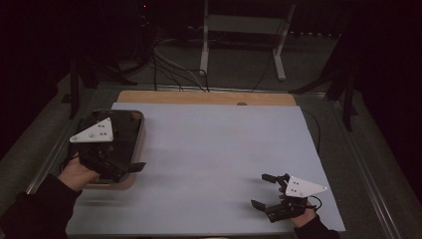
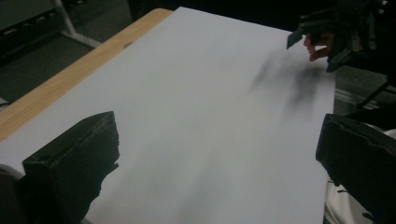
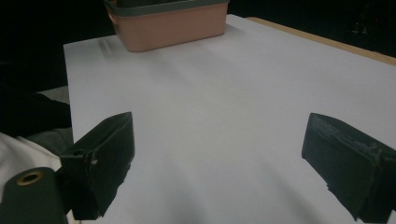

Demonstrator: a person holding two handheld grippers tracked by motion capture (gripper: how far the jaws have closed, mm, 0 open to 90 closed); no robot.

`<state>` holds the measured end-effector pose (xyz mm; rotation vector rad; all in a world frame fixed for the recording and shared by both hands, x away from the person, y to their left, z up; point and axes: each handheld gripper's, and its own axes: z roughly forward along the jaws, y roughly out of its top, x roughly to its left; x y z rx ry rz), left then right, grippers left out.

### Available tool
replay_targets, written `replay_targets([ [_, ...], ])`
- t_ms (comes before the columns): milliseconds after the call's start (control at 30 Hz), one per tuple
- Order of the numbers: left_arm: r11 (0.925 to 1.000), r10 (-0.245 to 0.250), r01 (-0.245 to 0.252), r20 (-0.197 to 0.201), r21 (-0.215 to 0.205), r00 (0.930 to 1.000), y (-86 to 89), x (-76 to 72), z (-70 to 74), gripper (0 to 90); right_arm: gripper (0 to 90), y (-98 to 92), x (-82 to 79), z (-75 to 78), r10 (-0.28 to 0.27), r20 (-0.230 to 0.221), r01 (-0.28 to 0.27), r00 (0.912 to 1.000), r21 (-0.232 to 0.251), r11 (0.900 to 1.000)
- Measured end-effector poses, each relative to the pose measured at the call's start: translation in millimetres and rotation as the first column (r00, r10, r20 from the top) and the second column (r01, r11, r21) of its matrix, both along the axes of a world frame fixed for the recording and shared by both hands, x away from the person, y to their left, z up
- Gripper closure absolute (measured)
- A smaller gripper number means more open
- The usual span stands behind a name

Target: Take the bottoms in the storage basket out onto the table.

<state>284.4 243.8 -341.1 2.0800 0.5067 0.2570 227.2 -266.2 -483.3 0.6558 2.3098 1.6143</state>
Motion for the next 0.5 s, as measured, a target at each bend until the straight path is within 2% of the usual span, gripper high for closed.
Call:
replay_targets([
  [500,0.9979,0.065,-0.065,0.019,0.008,0.9977,17.9,10.8,12.0,0.0,9.6,2.4,0.5,-1.7,0.009,-0.001,-0.009,1.0,-0.007,1.0],
])
